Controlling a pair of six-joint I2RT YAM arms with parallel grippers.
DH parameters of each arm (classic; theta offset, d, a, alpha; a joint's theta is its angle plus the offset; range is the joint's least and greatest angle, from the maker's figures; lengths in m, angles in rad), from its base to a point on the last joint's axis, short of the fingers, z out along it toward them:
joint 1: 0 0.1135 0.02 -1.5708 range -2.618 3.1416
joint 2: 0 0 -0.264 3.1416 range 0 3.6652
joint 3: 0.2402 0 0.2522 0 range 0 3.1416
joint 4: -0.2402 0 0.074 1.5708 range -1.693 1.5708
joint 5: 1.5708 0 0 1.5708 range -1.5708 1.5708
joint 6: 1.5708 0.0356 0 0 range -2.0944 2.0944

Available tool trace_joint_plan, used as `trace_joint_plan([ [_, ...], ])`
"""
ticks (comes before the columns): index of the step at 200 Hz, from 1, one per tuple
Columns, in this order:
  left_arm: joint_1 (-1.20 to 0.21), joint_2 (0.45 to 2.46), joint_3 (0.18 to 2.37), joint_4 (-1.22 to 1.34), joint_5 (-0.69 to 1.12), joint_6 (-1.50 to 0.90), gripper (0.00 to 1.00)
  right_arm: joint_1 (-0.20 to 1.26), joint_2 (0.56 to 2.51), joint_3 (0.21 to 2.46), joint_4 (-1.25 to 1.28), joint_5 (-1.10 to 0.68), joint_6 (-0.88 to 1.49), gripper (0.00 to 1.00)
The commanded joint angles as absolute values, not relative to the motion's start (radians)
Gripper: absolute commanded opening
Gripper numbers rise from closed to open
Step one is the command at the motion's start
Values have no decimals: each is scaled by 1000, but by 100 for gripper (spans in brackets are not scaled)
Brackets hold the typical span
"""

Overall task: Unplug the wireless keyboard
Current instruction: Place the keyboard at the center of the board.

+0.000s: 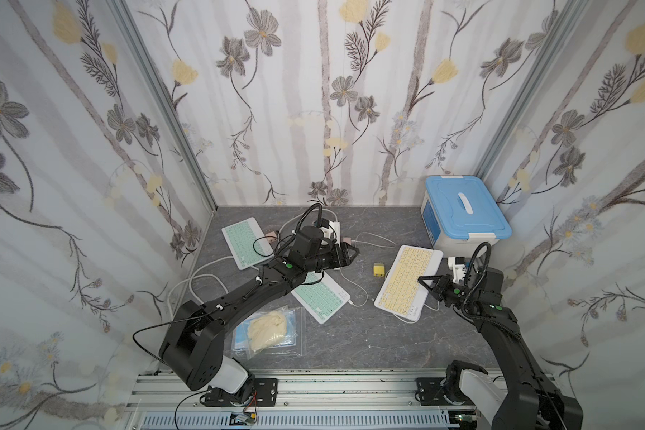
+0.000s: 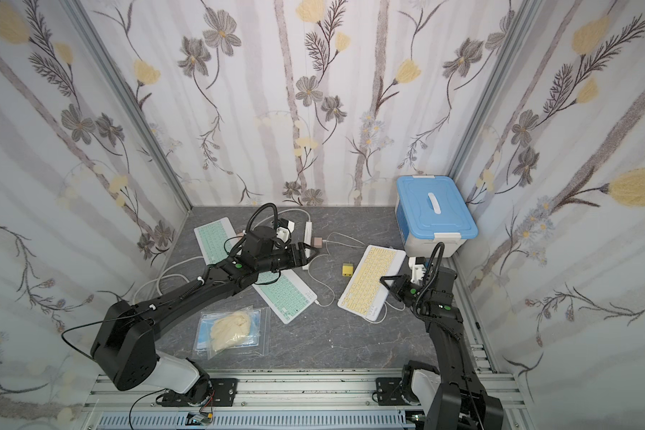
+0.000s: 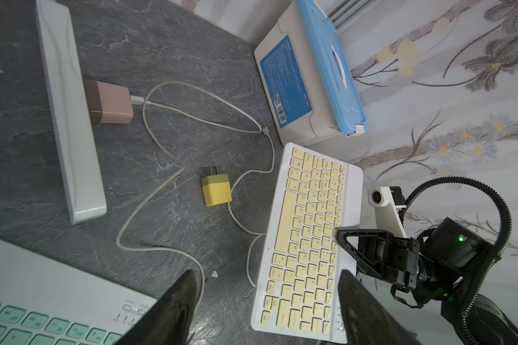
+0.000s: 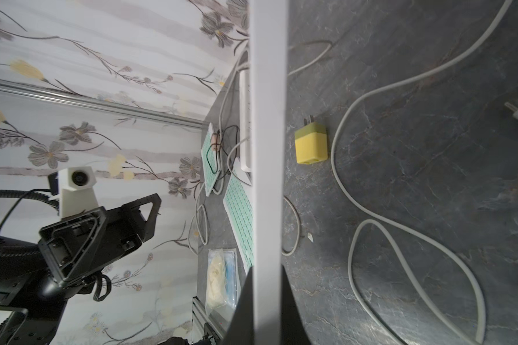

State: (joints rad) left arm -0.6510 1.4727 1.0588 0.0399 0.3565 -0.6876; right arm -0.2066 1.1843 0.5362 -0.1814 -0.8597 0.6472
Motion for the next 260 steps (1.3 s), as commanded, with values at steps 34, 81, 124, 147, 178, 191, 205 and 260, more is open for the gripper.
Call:
trace_joint_plan([
  [34, -647, 1435, 1013, 13, 313, -639, 76, -184, 1427, 679, -218, -688, 486, 0],
  [81, -648, 1441, 983, 41, 334, -648, 76, -180, 1588, 807, -265, -603, 412, 0],
  [124, -640, 1441, 986, 32, 341, -631, 76, -181, 1721, 914, -330, -484, 358, 2],
  [147, -636, 1438, 985, 22, 339, -626, 76, -181, 1758, 945, -366, -407, 328, 22],
  [178, -631, 1435, 978, 19, 337, -627, 76, -181, 1785, 948, -372, -359, 313, 39],
  [191, -631, 1436, 976, 19, 338, -629, 76, -182, 1787, 947, -367, -334, 313, 40],
  [205, -630, 1437, 978, 19, 339, -629, 76, -181, 1790, 945, -360, -341, 311, 43],
  [260, -630, 1454, 989, 19, 345, -638, 76, -144, 1790, 930, -341, -313, 319, 59],
])
